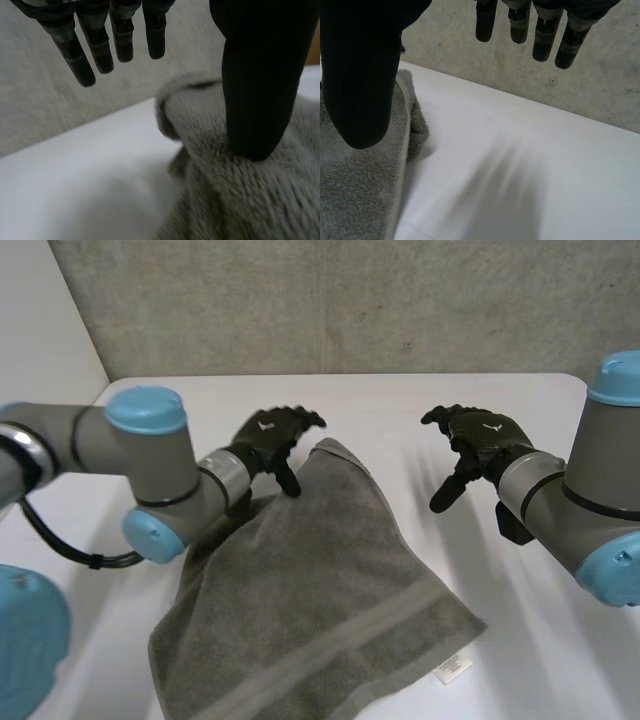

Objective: Fold the towel.

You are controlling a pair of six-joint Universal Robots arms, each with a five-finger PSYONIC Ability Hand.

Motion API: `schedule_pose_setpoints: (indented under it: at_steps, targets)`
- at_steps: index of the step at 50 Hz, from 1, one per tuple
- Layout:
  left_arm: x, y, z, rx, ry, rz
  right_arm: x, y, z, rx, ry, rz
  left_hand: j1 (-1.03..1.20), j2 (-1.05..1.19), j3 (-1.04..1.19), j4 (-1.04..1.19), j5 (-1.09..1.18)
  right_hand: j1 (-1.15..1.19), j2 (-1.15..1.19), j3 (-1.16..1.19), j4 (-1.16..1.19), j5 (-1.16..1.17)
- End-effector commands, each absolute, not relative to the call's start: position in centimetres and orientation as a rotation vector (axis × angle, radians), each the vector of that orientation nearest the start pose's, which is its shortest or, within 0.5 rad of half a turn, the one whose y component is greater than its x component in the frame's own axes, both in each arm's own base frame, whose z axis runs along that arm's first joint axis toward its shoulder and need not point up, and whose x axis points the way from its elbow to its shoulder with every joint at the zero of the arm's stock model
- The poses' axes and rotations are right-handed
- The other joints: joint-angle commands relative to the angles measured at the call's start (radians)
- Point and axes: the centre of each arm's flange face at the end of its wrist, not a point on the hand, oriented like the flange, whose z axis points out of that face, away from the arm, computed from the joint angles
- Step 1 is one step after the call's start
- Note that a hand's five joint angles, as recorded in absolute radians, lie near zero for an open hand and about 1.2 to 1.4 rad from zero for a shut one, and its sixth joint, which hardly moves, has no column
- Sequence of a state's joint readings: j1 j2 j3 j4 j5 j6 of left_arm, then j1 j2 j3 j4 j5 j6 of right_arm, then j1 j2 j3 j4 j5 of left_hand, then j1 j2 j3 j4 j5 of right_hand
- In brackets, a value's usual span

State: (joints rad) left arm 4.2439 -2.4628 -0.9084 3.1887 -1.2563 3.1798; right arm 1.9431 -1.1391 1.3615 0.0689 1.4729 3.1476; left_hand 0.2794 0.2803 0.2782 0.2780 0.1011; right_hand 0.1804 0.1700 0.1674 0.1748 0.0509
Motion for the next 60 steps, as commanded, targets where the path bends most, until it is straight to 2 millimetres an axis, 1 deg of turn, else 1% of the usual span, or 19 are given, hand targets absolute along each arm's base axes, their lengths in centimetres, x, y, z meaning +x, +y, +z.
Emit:
schedule_pose_setpoints:
  at_steps: [1, 5, 11, 16, 27, 33, 35, 37, 38, 39, 43, 45, 47, 48, 50, 51, 53, 57, 60]
  targets:
    - [-36.5, -34.0, 12.9, -0.908, -1.979, 1.558, 26.3, -30.0, 21.4, -0.505, 2.263, -1.663, 0.327, 0.327, 0.329, 0.329, 0.331, -0.006, 0.005, 0.007, 0.000, -0.051]
    - [-36.3, -33.7, 14.3, -0.940, -1.992, 1.587, 26.3, -30.1, 21.2, -0.505, 2.267, -1.658, 1.074, 1.073, 1.075, 1.076, 1.078, -0.006, 0.005, 0.007, 0.000, -0.051]
    - [-35.1, -33.5, 18.4, -0.874, -2.024, 1.695, 26.5, -30.2, 20.2, -0.510, 2.287, -1.625, 1.117, 1.116, 1.118, 1.118, 1.121, -0.006, 0.005, 0.007, 0.000, -0.051]
    - [-32.0, -31.3, 22.8, -0.757, -2.128, 1.817, 26.9, -29.8, 19.9, -0.513, 2.282, -1.593, 1.117, 1.116, 1.118, 1.118, 1.121, -0.006, 0.005, 0.007, 0.000, -0.051]
    - [-27.4, -24.1, 24.4, -0.722, -2.250, 1.797, 32.1, -27.2, 18.4, -0.454, 2.101, -1.267, 1.117, 1.116, 1.118, 1.118, 1.121, -0.006, 0.005, 0.007, 0.000, -0.051]
    - [-26.2, -22.1, 25.4, -0.695, -2.254, 1.833, 35.7, -25.0, 16.2, -0.480, 2.064, -1.111, 1.117, 1.116, 1.118, 1.118, 1.121, -0.006, 0.005, 0.007, 0.000, -0.051]
    - [-25.6, -21.6, 26.0, -0.668, -2.253, 1.868, 36.3, -24.4, 15.6, -0.495, 2.066, -1.091, 1.117, 1.116, 1.118, 1.118, 1.121, 0.222, 0.232, 0.235, 0.227, 0.177]
    - [-25.5, -21.6, 26.3, -0.650, -2.243, 1.896, 36.7, -24.4, 15.1, -0.504, 2.075, -1.101, 1.117, 1.116, 1.118, 1.118, 1.121, 1.028, 1.038, 1.041, 1.033, 0.983]
    - [-25.5, -21.6, 26.3, -0.650, -2.243, 1.897, 36.7, -24.4, 15.1, -0.504, 2.075, -1.101, 1.117, 1.116, 1.118, 1.118, 1.121, 1.032, 1.042, 1.045, 1.037, 0.987]
    - [-25.5, -21.8, 26.7, -0.633, -2.229, 1.926, 36.7, -24.8, 15.6, -0.498, 2.068, -1.151, 1.117, 1.116, 1.118, 1.118, 1.121, 1.214, 1.224, 1.227, 1.220, 1.169]
    - [-25.8, -23.2, 28.5, -0.559, -2.125, 2.061, 36.6, -26.6, 18.7, -0.487, 2.010, -1.382, 1.117, 1.116, 1.118, 1.118, 1.121, 1.216, 1.226, 1.229, 1.221, 1.171]
    - [-26.2, -23.9, 29.8, -0.525, -2.059, 2.124, 35.6, -28.8, 23.8, -0.517, 1.865, -1.714, 1.117, 1.116, 1.118, 1.118, 1.121, 1.216, 1.226, 1.229, 1.221, 1.171]
    - [-26.5, -24.5, 31.1, -0.480, -1.993, 2.179, 35.0, -29.6, 26.6, -0.536, 1.757, -1.884, 1.117, 1.116, 1.118, 1.118, 1.121, 1.216, 1.226, 1.229, 1.221, 1.171]
    - [-26.8, -25.0, 32.3, -0.427, -1.936, 2.220, 35.0, -29.7, 26.6, -0.536, 1.756, -1.886, 1.117, 1.116, 1.118, 1.118, 1.121, 1.216, 1.226, 1.229, 1.221, 1.171]
    - [-27.0, -25.4, 33.6, -0.360, -1.877, 2.253, 34.3, -29.8, 31.9, -0.553, 1.494, -2.161, 1.117, 1.116, 1.118, 1.118, 1.121, 1.216, 1.226, 1.229, 1.221, 1.171]
    - [-27.2, -25.6, 34.9, -0.277, -1.818, 2.277, 34.3, -29.8, 31.9, -0.553, 1.493, -2.162, 1.117, 1.116, 1.118, 1.118, 1.121, 1.216, 1.226, 1.229, 1.221, 1.171]
    - [-27.3, -25.6, 35.9, -0.193, -1.773, 2.280, 33.9, -28.9, 35.8, -0.551, 1.256, -2.348, 1.117, 1.116, 1.118, 1.118, 1.121, 1.216, 1.226, 1.229, 1.221, 1.171]
    - [-27.7, -24.8, 36.2, -0.070, -1.736, 2.224, 33.8, -28.0, 36.9, -0.580, 1.165, -2.398, 1.117, 1.116, 1.118, 1.118, 1.121, 1.216, 1.226, 1.229, 1.221, 1.171]
    - [-28.8, -22.7, 34.3, -0.066, -1.777, 2.111, 34.1, -27.5, 35.3, -0.700, 1.228, -2.324, 1.117, 1.116, 1.118, 1.118, 1.121, 1.216, 1.226, 1.229, 1.221, 1.171]
